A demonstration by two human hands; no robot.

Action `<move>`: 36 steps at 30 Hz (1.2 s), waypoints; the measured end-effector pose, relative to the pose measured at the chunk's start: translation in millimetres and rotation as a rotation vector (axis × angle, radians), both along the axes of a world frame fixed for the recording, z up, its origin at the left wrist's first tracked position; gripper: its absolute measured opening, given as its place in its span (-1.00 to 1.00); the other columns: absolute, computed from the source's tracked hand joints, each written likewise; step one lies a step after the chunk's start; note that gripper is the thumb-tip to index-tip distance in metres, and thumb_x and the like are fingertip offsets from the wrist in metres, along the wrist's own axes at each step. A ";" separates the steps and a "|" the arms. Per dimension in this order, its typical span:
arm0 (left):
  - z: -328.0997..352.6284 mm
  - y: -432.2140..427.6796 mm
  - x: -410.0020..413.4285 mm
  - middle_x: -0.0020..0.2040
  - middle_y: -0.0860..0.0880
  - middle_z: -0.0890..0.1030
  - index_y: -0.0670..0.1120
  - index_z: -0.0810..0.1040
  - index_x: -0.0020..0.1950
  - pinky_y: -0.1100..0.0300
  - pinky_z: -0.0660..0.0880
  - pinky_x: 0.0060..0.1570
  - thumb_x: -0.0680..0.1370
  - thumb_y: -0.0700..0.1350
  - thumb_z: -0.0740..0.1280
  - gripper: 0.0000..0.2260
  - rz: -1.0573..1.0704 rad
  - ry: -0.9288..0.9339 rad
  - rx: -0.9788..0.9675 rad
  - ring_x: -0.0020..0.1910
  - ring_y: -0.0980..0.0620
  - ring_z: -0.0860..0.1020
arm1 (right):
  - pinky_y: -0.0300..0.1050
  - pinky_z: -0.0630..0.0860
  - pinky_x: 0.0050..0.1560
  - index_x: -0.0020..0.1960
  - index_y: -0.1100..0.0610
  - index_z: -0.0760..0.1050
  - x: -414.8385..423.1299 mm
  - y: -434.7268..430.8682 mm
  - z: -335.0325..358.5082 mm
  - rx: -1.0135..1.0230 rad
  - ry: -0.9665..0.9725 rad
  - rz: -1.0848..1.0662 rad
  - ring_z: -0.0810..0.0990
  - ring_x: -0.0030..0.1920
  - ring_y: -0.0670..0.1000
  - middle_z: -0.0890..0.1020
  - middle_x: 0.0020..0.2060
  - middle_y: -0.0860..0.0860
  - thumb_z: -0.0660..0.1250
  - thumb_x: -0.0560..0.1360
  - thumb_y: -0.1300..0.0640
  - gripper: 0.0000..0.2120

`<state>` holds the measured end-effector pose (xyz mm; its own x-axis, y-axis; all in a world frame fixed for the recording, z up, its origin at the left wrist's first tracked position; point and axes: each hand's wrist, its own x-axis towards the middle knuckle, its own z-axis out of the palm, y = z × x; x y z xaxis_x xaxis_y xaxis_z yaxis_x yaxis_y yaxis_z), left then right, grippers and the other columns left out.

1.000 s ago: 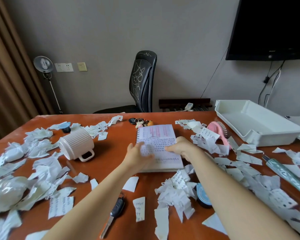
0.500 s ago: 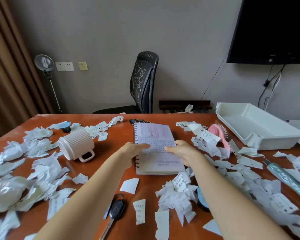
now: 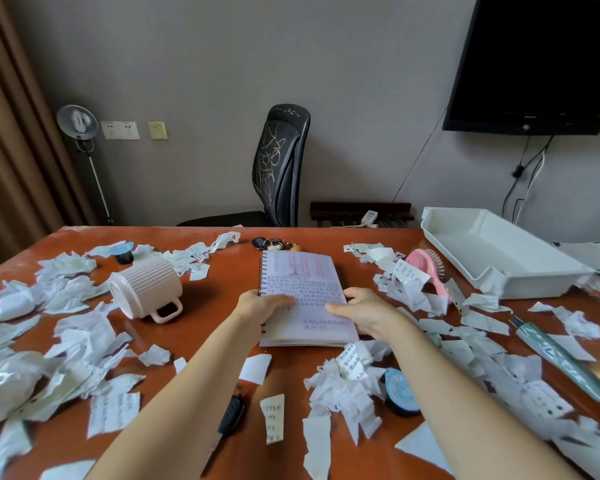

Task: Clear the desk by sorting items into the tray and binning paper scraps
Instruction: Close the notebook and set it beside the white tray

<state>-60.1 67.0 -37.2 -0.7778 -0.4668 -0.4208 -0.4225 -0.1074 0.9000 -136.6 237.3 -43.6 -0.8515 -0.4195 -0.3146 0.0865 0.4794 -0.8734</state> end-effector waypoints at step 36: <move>63.4 206.1 8.6 0.10 -0.16 0.64 -0.20 0.47 0.25 0.05 0.63 -0.12 0.49 -0.26 0.38 -0.67 -0.263 0.506 0.112 0.00 -0.14 0.64 | 0.12 0.49 0.25 0.00 0.21 0.59 3.7 193.2 81.1 -0.234 0.180 -0.270 0.62 0.10 0.15 0.66 0.01 0.13 0.39 0.48 0.04 -0.77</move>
